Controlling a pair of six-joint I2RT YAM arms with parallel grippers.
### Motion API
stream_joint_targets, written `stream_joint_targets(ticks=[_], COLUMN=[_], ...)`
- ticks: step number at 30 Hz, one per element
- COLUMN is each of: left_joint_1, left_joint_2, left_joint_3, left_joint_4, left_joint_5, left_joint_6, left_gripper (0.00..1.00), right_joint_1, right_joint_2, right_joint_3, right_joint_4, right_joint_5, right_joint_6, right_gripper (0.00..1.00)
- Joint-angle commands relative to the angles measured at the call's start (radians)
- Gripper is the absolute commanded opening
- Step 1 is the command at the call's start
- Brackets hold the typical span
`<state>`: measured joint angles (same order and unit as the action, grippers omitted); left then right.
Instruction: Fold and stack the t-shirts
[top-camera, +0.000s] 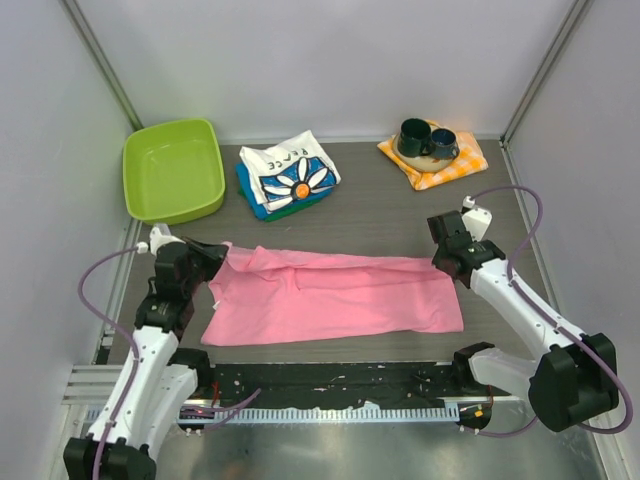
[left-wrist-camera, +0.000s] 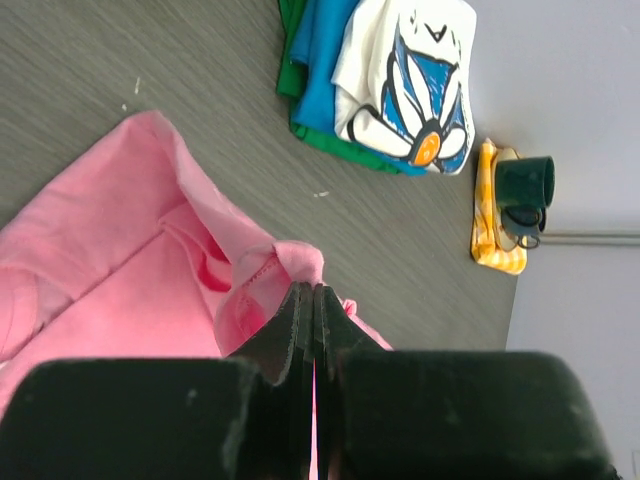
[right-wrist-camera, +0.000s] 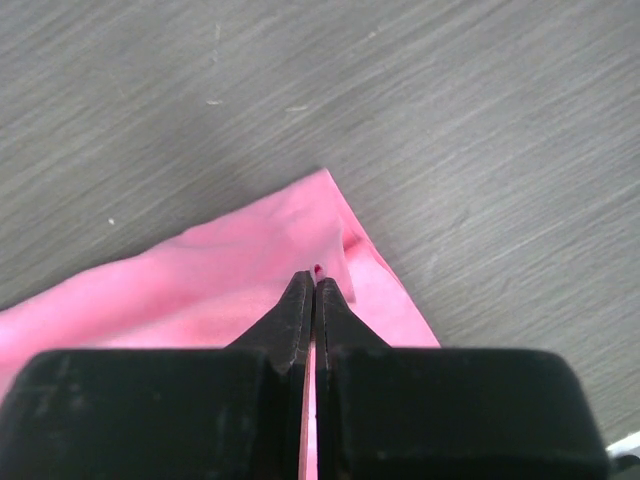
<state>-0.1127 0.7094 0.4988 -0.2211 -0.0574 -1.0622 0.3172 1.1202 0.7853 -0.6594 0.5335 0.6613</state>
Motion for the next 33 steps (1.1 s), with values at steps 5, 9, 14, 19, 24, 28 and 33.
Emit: stream_joint_targets(ticks=[5,9,14,19,24,28,33], left_joint_1=[0.001,-0.001,-0.051,-0.071,-0.076,-0.076,-0.076], left_joint_2=[-0.280,-0.401,-0.461,-0.459,-0.476,-0.511,-0.516], left_joint_3=[-0.036,-0.036,-0.051,-0.034,0.013,0.058,0.078], left_joint_4=[-0.319,-0.452,-0.509,-0.547,-0.616,-0.705,-0.715], left_joint_5=[0.054,0.054,0.048,0.042,0.045,0.042,0.054], left_joint_6=[0.010,0.016,-0.027,-0.042,-0.045,-0.042,-0.033], left_gripper=[0.00,0.00,0.00,0.00,0.00,0.09,1.00], right_joint_1=[0.003,0.003,0.003,0.003,0.003,0.003,0.006], right_joint_2=[0.003,0.033,0.058,0.061,0.070,0.081,0.069], right_joint_3=[-0.023,-0.026,-0.029,-0.035,-0.021,-0.012,0.012], right_joint_4=[-0.066,-0.072,-0.072,-0.089,-0.092,-0.097,-0.085], right_joint_5=[0.025,0.051,0.060,0.069,0.066,0.071,0.105], right_joint_6=[0.049,0.064,0.078,0.092,0.089,0.089,0.086], right_gripper=[0.01,0.01,0.01,0.01,0.01,0.36,0.92])
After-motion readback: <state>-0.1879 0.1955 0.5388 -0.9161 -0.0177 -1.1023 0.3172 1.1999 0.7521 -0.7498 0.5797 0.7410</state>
